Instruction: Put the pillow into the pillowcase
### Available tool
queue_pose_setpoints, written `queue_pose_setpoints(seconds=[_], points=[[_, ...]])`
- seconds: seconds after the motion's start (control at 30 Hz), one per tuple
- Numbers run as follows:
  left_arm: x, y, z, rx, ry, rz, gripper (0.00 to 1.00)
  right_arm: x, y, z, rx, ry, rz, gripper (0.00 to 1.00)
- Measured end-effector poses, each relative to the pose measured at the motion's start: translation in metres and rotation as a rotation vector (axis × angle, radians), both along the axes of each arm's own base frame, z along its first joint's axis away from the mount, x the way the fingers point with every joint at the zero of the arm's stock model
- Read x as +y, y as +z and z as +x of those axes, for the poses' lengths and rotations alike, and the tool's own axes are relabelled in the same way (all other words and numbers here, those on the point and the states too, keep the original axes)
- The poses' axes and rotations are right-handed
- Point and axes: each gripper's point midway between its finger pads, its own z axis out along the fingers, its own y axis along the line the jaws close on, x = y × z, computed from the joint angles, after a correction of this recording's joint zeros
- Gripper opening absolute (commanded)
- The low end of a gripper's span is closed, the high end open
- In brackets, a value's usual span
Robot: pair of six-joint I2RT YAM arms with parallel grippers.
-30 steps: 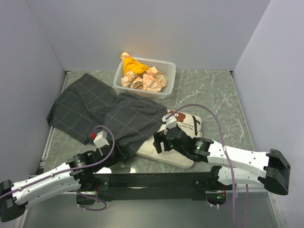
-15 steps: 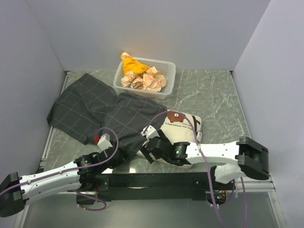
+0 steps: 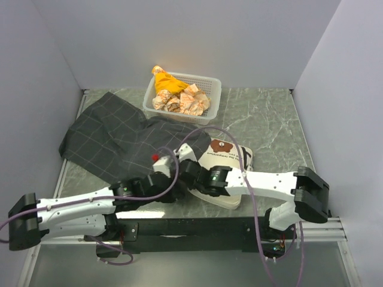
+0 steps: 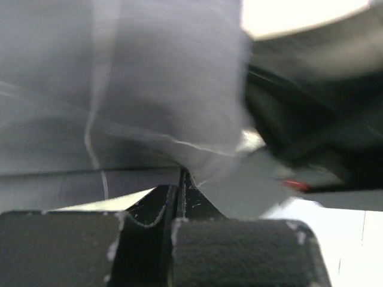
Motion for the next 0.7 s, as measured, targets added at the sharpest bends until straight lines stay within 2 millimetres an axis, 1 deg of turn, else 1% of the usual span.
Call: queue_pose_setpoints(seconds=[0.1, 0.13, 0.23, 0.27, 0.3, 0.33, 0.4, 0.43, 0.47, 0.5, 0.53, 0.57, 0.6, 0.7], points=[[-0.035, 0.028, -0.012, -0.052, -0.143, -0.012, 0.01, 0.006, 0.027, 0.002, 0.012, -0.02, 0.073, 0.0], [-0.045, 0.038, -0.015, -0.063, -0.159, -0.025, 0.01, 0.006, 0.036, 0.002, 0.017, -0.035, 0.105, 0.0], [-0.061, 0.062, -0.018, -0.11, -0.199, -0.052, 0.01, -0.004, 0.058, -0.001, 0.034, -0.059, 0.178, 0.0], [-0.064, 0.067, -0.02, -0.121, -0.211, -0.058, 0.01, -0.007, 0.064, 0.0, 0.045, -0.068, 0.206, 0.0], [-0.07, 0.076, -0.026, -0.148, -0.252, -0.071, 0.01, -0.009, 0.069, 0.001, 0.056, -0.08, 0.24, 0.0], [-0.074, 0.083, -0.032, -0.166, -0.28, -0.086, 0.01, -0.012, 0.072, 0.004, 0.063, -0.09, 0.269, 0.02], [-0.081, 0.1, -0.041, -0.211, -0.33, -0.124, 0.01, -0.02, 0.074, 0.007, 0.076, -0.115, 0.315, 0.11], [-0.08, 0.105, -0.042, -0.223, -0.335, -0.135, 0.01, -0.024, 0.075, 0.008, 0.079, -0.125, 0.331, 0.23], [-0.079, 0.111, -0.042, -0.238, -0.338, -0.143, 0.01, -0.027, 0.078, 0.008, 0.077, -0.13, 0.347, 0.32], [-0.077, 0.118, -0.04, -0.257, -0.332, -0.151, 0.01, -0.028, 0.082, 0.007, 0.075, -0.132, 0.367, 0.44], [-0.075, 0.127, -0.038, -0.277, -0.32, -0.157, 0.01, -0.028, 0.087, 0.006, 0.073, -0.132, 0.388, 0.51], [-0.072, 0.136, -0.035, -0.298, -0.309, -0.161, 0.01, -0.027, 0.096, 0.007, 0.061, -0.13, 0.418, 0.58], [-0.07, 0.144, -0.032, -0.313, -0.294, -0.163, 0.01, -0.027, 0.106, 0.007, 0.045, -0.128, 0.453, 0.68], [-0.064, 0.178, -0.023, -0.371, -0.251, -0.181, 0.01, -0.034, 0.136, 0.01, -0.014, -0.14, 0.531, 0.84]])
